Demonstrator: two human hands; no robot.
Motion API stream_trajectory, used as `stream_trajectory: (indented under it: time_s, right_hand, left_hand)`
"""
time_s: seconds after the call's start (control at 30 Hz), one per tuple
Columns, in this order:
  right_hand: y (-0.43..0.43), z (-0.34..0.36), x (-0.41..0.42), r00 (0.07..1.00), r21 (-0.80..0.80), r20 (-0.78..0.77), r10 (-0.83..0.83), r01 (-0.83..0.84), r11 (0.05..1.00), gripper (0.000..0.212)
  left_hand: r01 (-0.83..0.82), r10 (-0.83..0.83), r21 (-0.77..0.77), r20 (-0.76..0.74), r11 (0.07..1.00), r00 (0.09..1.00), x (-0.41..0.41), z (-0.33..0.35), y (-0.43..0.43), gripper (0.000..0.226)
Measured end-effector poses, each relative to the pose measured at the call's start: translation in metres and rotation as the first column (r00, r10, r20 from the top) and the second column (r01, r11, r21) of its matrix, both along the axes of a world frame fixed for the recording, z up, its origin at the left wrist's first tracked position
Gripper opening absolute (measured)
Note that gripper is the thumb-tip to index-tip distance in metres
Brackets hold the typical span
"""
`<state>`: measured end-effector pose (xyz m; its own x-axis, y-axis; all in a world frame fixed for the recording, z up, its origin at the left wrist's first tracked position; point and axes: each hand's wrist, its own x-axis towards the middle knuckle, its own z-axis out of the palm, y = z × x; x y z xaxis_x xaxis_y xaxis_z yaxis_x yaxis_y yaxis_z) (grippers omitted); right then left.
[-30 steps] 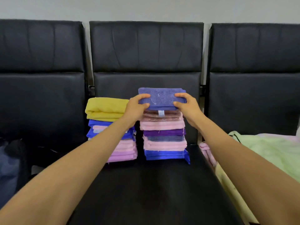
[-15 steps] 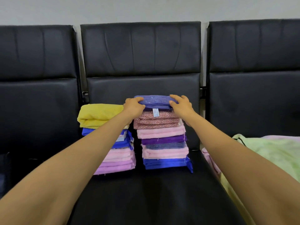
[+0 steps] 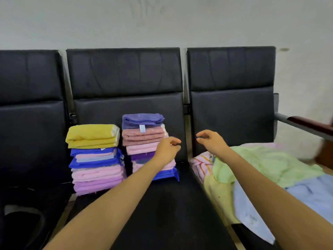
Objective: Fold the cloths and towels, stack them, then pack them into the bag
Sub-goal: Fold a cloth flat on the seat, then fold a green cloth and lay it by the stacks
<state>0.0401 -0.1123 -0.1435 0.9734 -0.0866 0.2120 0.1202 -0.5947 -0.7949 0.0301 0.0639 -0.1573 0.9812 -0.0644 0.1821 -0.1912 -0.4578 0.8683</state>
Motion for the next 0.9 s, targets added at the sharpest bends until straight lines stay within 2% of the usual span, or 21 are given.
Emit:
stream_trajectory:
  time_s: [0.1,0.33,0.43,0.53,0.63,0.7,0.77,0.8,0.83,0.9]
  right_hand:
    - [-0.052,-0.021,-0.026,0.993,-0.012,-0.054,-0.105,0.104,0.994,0.02]
    - [-0.155,-0.091,-0.057,0.914,-0.24,-0.263,-0.31,0.249,0.938,0.045]
    - [-0.177,-0.118,-0.057,0.885,-0.323,-0.321,-0.337,0.232,0.917,0.054]
    - [-0.187,-0.139,-0.049,0.89,-0.462,-0.292,-0.351,0.19,0.866,0.056]
    - [-0.188,-0.159,-0.038,0.901,-0.606,-0.235,-0.366,0.158,0.779,0.04]
    - [-0.191,-0.17,-0.032,0.898,-0.632,-0.189,-0.397,0.199,0.749,0.027]
    - [-0.194,-0.177,-0.028,0.892,-0.581,-0.065,-0.447,0.331,0.744,0.022]
    - [-0.193,-0.176,-0.027,0.888,-0.495,0.022,-0.458,0.408,0.767,0.022]
    - [-0.188,-0.171,-0.028,0.885,-0.335,0.087,-0.457,0.459,0.823,0.02]
    - [-0.174,-0.151,-0.032,0.902,0.065,0.116,-0.416,0.411,0.909,0.014]
  left_hand:
    - [0.07,-0.077,-0.054,-0.135,0.996,0.988,-0.003,-0.033,-0.056,0.024]
    - [0.257,-0.262,-0.058,-0.326,0.965,0.908,-0.016,-0.1,-0.158,0.034]
    - [0.308,-0.278,0.036,-0.342,0.951,0.898,-0.019,-0.117,-0.179,0.041]
    - [0.408,-0.346,0.16,-0.311,0.899,0.885,-0.018,-0.128,-0.193,0.048]
    - [0.513,-0.431,0.329,-0.293,0.793,0.854,-0.019,-0.136,-0.204,0.041]
    - [0.513,-0.444,0.438,-0.257,0.738,0.858,-0.02,-0.14,-0.208,0.044]
    - [0.507,-0.441,0.483,-0.251,0.714,0.862,-0.015,-0.147,-0.211,0.04]
    - [0.516,-0.445,0.487,-0.263,0.705,0.856,-0.014,-0.149,-0.211,0.039]
    - [0.519,-0.439,0.447,-0.276,0.729,0.855,-0.013,-0.151,-0.211,0.038]
    - [0.456,-0.388,0.291,-0.263,0.841,0.884,-0.011,-0.15,-0.21,0.038]
